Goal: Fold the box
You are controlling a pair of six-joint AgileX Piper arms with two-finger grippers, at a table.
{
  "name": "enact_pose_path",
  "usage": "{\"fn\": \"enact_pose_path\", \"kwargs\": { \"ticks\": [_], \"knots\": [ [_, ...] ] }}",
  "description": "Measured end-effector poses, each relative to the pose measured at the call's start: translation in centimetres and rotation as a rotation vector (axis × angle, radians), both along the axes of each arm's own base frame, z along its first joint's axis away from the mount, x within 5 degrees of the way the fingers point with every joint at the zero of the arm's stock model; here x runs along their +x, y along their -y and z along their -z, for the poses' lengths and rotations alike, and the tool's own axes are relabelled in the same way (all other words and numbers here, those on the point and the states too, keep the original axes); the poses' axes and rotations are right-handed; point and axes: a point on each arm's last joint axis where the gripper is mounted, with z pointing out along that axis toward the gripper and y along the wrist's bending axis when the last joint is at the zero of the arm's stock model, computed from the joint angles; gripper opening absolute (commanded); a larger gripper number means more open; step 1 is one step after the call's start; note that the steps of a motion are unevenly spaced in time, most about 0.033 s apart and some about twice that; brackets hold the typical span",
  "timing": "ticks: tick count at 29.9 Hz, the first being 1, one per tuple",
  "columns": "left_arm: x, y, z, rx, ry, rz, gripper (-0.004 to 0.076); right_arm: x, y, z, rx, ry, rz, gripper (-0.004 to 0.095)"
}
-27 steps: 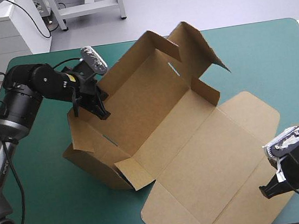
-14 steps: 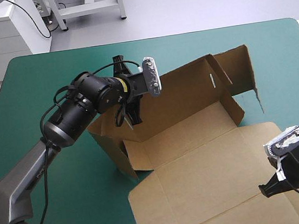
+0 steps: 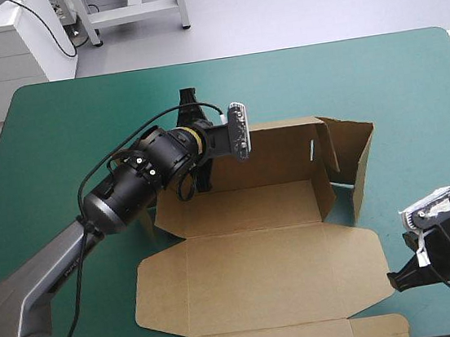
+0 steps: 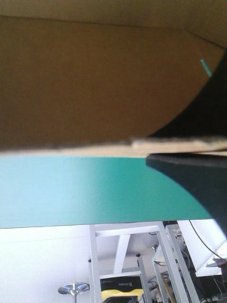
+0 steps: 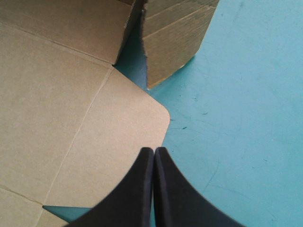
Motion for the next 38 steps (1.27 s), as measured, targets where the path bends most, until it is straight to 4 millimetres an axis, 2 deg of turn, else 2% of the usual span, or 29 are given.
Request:
{"fn": "enact_pose_path", "kwargs": {
  "ticks": [8,13,17,21,26,32,36,38],
  "knots": [
    [-1.3,-1.1,1.7,-0.013,0.118,-0.033,-0.0008,0.4,-0.1,-0.5,0.061,0.054,0.038,-0.0021],
    [-2.3,-0.7,3.1,0.013,0.192,-0.019,-0.0008,0.6,-0.3,-0.9,0.095,0.089,0.04,-0.0021],
    [-2.8,-0.4,4.5,0.022,0.251,-0.025,-0.0008,0.8,-0.5,-2.2,0.12,0.117,0.039,-0.0021],
    [-2.9,-0.7,5.4,0.019,0.275,-0.041,-0.0008,1.9,-0.8,-4.4,0.128,0.146,0.038,-0.0021],
    [-3.1,-0.9,6.0,0.028,0.289,-0.039,-0.0008,5.1,-1.6,-7.5,0.119,0.169,0.041,-0.0021],
    [-3.1,-1.1,6.1,0.017,0.294,-0.052,-0.0008,10.8,-3.2,-10.3,0.096,0.165,0.04,-0.0021],
    [-3.1,-1.1,6.1,0.019,0.295,-0.055,-0.0008,15.6,-4.6,-11.0,0.075,0.131,0.047,-0.0021],
    [-3.1,-1.1,6.1,0.023,0.297,-0.061,-0.0008,17.9,-5.1,-10.7,0.056,0.098,0.055,-0.0021]
  ]
}}
